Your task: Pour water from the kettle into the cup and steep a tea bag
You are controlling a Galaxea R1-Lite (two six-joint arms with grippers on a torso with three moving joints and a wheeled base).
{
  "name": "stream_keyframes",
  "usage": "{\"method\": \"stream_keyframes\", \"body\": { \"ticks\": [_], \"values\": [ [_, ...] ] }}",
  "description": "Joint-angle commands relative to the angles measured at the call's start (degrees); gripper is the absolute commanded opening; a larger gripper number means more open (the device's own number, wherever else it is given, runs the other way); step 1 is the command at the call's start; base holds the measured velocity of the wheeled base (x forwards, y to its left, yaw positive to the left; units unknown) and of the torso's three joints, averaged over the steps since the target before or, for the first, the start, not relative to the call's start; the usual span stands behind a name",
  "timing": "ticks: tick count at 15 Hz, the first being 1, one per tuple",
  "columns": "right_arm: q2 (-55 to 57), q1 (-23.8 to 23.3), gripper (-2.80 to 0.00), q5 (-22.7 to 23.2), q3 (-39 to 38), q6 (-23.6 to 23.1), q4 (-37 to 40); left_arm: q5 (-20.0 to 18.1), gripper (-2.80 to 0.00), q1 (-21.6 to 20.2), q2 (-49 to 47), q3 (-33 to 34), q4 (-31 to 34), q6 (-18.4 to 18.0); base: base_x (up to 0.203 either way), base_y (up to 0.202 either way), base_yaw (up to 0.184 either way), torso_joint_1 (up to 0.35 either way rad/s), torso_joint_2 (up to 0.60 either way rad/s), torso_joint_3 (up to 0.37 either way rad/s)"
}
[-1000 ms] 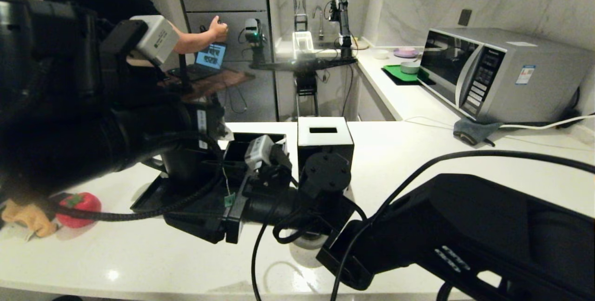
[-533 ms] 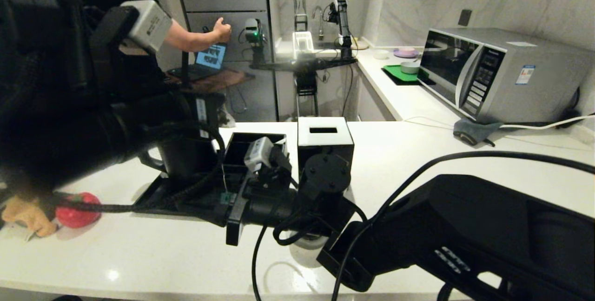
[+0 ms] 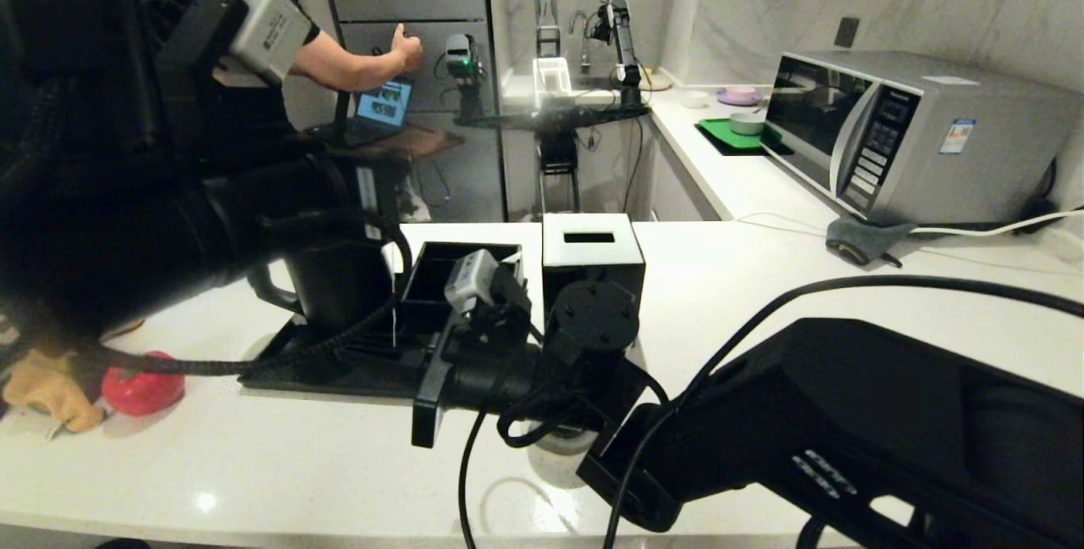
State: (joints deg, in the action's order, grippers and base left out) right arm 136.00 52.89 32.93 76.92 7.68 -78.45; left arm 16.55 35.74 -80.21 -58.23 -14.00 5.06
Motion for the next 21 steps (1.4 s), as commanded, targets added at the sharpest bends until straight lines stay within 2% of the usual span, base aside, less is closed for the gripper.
{"method": "stream_keyframes", "body": {
  "ticks": [1, 12, 14, 18, 21],
  "values": [
    [-0.03, 0.02, -2.8, 0.11, -0.02, 0.05, -0.48, 0.28, -2.8, 0.03, 0.41, 0.2, -0.09, -0.03, 0.0, 0.0, 0.0, 0.0, 0.0, 0.0],
    [0.23, -0.83, -2.8, -0.23, 1.0, 0.05, -0.48, 0.32, -2.8, 1.84, 11.47, 8.28, 1.02, -0.4, 0.0, 0.0, 0.0, 0.0, 0.0, 0.0],
    [0.15, -1.49, -2.8, -0.24, 1.56, 0.05, -0.4, 0.46, -2.8, 4.55, 13.99, 9.48, 3.09, -0.4, 0.0, 0.0, 0.0, 0.0, 0.0, 0.0],
    [-0.03, -2.0, -2.8, -0.33, 2.07, -0.01, -0.5, 5.27, -2.8, 10.17, 15.18, 11.73, 3.74, -0.4, 0.0, 0.0, 0.0, 0.0, 0.0, 0.0],
    [-0.03, -2.09, -2.8, -0.33, 3.91, 0.05, 0.44, 6.46, -2.8, 12.82, 16.42, 14.04, 3.63, -0.4, 0.0, 0.0, 0.0, 0.0, 0.0, 0.0]
  ]
}}
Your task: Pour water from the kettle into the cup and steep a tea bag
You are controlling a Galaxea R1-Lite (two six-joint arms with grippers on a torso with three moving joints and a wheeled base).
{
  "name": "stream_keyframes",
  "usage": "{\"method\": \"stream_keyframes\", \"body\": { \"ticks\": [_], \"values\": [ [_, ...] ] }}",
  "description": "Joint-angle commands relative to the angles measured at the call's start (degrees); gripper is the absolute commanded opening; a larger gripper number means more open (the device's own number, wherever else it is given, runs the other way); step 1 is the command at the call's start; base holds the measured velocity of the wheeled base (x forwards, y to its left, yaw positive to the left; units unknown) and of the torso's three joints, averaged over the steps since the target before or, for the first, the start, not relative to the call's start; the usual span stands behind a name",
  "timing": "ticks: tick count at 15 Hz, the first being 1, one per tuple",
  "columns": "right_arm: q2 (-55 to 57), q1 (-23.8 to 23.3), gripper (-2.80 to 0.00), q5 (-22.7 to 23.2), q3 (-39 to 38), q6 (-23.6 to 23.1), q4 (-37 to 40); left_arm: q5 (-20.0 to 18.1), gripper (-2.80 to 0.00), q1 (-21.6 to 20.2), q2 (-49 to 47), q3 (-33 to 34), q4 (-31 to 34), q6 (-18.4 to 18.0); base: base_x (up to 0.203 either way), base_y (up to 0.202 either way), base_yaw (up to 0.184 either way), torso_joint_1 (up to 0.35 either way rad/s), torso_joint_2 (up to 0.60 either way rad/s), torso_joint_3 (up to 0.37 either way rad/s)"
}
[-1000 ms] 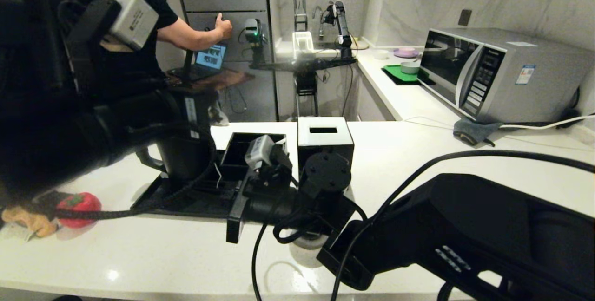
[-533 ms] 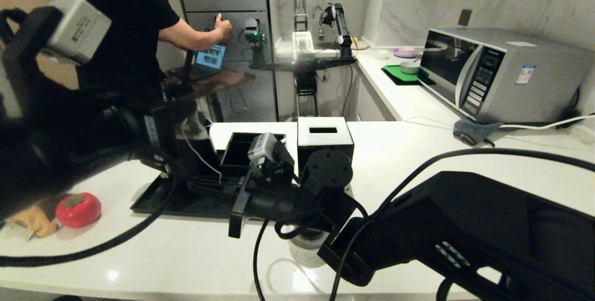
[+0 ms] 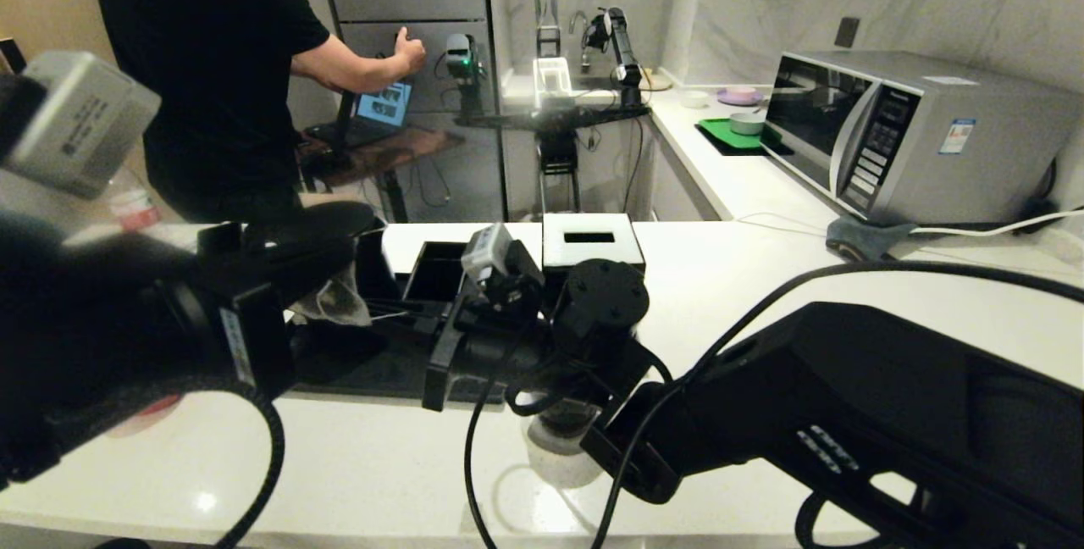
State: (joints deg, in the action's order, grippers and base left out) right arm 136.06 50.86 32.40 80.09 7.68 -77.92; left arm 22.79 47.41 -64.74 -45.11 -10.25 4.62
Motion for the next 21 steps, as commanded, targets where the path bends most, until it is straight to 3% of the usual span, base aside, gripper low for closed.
{"method": "stream_keyframes", "body": {
  "ticks": [1, 5, 12, 13, 21],
  "values": [
    [-0.18, -0.18, -2.8, 0.2, 0.9, 0.05, 0.22, 0.24, -2.8, 1.46, 1.59, 2.05, -0.05, 0.04, 0.0, 0.0, 0.0, 0.0, 0.0, 0.0],
    [-0.09, -0.23, -2.8, 0.2, 2.35, 0.05, 0.4, 0.32, -2.8, 1.8, 3.8, 6.57, -0.17, 0.04, 0.0, 0.0, 0.0, 0.0, 0.0, 0.0],
    [-0.44, -0.23, -2.8, 0.2, 2.35, 0.05, 0.4, 0.68, -2.8, 1.72, 3.57, 7.41, -0.03, 0.04, 0.0, 0.0, 0.0, 0.0, 0.0, 0.0],
    [-0.44, -0.23, -2.8, 0.2, 2.35, 0.05, 0.4, 0.74, 0.0, 1.72, 3.57, 7.41, -0.03, 0.04, 0.0, 0.0, 0.0, 0.0, 0.0, 0.0],
    [-1.41, -0.23, -2.8, 0.2, 2.35, 0.05, 0.4, 1.21, 0.0, 0.23, 2.96, 8.11, -0.12, 0.13, 0.0, 0.0, 0.0, 0.0, 0.0, 0.0]
  ]
}}
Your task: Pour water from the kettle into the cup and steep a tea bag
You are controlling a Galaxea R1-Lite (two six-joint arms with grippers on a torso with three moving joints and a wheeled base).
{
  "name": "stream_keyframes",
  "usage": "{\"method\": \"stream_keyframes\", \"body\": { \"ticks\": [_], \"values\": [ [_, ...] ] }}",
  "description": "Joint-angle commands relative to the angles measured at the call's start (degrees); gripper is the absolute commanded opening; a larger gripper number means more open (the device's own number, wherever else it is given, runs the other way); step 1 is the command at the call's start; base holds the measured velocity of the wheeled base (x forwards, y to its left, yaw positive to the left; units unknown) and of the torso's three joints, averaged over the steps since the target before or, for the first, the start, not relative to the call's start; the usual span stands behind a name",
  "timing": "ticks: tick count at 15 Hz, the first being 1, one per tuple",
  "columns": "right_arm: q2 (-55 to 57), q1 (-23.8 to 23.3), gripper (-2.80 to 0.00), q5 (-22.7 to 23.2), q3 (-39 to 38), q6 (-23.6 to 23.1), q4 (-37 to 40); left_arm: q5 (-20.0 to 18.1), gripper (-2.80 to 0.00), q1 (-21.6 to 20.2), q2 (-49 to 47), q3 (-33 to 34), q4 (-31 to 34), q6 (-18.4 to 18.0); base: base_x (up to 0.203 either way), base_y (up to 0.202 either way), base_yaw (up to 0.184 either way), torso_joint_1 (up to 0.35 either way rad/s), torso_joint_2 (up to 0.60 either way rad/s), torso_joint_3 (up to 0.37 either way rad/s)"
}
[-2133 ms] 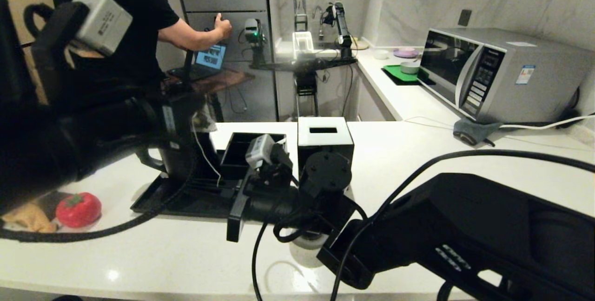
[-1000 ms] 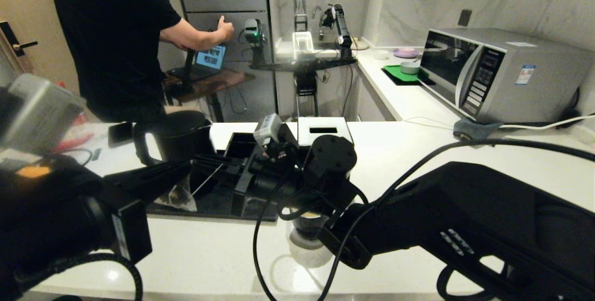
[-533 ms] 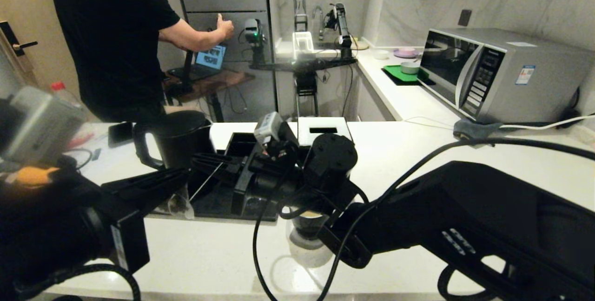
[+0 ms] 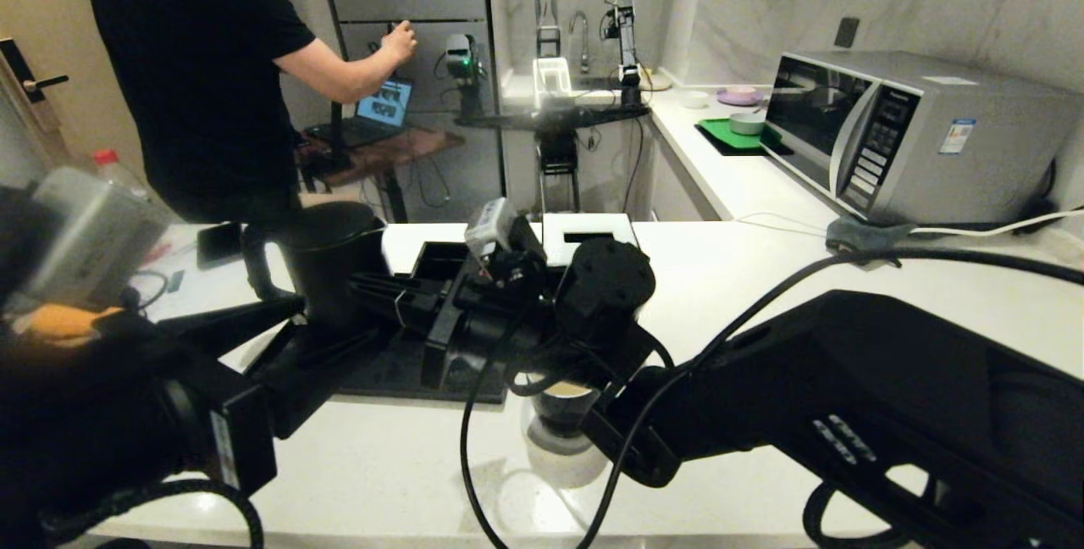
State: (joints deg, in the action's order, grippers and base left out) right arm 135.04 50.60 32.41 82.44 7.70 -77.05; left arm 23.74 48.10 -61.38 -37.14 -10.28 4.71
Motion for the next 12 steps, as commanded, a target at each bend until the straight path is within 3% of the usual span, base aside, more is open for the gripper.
{"method": "stream_keyframes", "body": {
  "ticks": [1, 5, 9, 10, 12],
  "values": [
    [-0.74, 0.02, -2.8, 0.19, -0.09, 0.03, -0.47, 0.34, 0.0, -0.55, -0.39, 0.06, -0.09, 0.04, 0.0, 0.0, 0.0, 0.0, 0.0, 0.0],
    [-2.8, -0.41, -2.8, 0.19, -0.01, 0.03, 0.84, 3.14, 0.0, -0.55, -0.32, -0.03, -0.27, 0.04, 0.0, 0.0, 0.0, 0.0, 0.0, 0.0],
    [-4.78, -0.42, -2.8, 0.19, -0.27, -0.06, 1.2, 3.5, 0.0, -0.55, 0.38, 0.05, -0.09, 0.04, 0.0, 0.0, 0.0, 0.0, 0.0, 0.0],
    [-5.35, -0.42, -2.8, 0.19, -0.33, -0.06, 1.33, 4.14, -2.8, -0.55, 0.56, 0.14, -0.09, 0.04, 0.0, 0.0, 0.0, 0.0, 0.0, 0.0],
    [-6.68, -0.46, -2.8, 0.19, -0.5, -0.14, 1.85, 5.19, -2.8, -0.55, 0.57, 0.05, -0.18, 0.13, 0.0, 0.0, 0.0, 0.0, 0.0, 0.0]
  ]
}}
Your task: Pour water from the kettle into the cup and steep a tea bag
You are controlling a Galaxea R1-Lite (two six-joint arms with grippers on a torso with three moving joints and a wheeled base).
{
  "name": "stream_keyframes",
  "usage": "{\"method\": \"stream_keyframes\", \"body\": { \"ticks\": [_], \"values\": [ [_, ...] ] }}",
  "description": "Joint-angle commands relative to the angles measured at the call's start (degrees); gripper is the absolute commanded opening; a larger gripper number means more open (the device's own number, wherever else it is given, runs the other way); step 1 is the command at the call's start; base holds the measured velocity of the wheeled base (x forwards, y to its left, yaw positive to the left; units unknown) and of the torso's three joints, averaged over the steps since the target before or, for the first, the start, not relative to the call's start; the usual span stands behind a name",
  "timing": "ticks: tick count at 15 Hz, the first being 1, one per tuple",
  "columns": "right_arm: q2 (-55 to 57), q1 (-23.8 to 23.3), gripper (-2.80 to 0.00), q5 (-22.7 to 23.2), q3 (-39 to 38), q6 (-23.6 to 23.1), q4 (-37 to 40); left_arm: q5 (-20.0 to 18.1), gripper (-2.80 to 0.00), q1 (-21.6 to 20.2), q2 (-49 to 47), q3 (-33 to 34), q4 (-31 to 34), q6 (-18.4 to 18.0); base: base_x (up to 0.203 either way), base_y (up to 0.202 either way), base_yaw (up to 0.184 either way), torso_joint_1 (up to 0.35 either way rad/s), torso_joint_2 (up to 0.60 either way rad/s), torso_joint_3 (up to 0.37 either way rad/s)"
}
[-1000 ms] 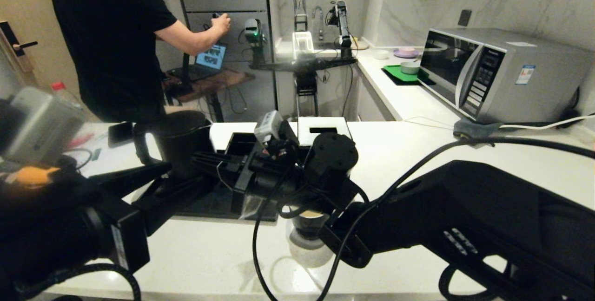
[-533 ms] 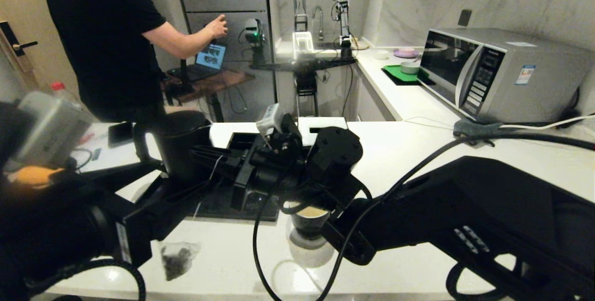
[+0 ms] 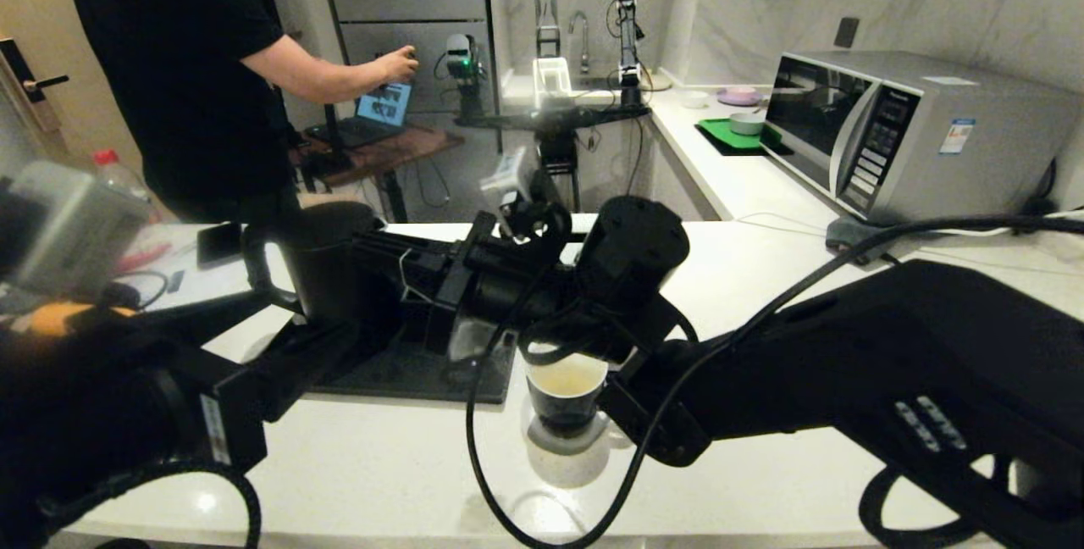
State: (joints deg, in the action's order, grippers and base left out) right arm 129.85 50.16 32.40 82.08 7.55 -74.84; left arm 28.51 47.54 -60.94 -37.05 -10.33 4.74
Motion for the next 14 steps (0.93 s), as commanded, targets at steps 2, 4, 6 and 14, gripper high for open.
{"method": "stream_keyframes", "body": {
  "ticks": [2, 4, 6, 14],
  "values": [
    [-2.56, -0.87, -2.8, 0.2, -0.91, -0.56, -0.26, 1.83, -2.8, -0.07, 0.5, 0.05, -0.07, 0.18, 0.0, 0.0, 0.0, 0.0, 0.0, 0.0],
    [-4.06, -1.88, -2.8, 0.2, -2.71, -1.19, -0.24, 3.16, -2.8, -0.19, 1.65, 0.35, 0.03, 0.27, 0.0, 0.0, 0.0, 0.0, 0.0, 0.0],
    [-5.72, -2.35, -2.8, 0.18, -4.17, -1.86, -0.3, 3.84, -2.8, -2.31, 3.57, 1.86, 0.1, 0.16, 0.0, 0.0, 0.0, 0.0, 0.0, 0.0],
    [-9.25, -5.91, -2.8, -1.19, -10.31, -4.8, -1.16, 4.44, -2.8, -8.95, 16.04, 10.86, 5.6, -0.06, 0.0, 0.0, 0.0, 0.0, 0.0, 0.0]
  ]
}}
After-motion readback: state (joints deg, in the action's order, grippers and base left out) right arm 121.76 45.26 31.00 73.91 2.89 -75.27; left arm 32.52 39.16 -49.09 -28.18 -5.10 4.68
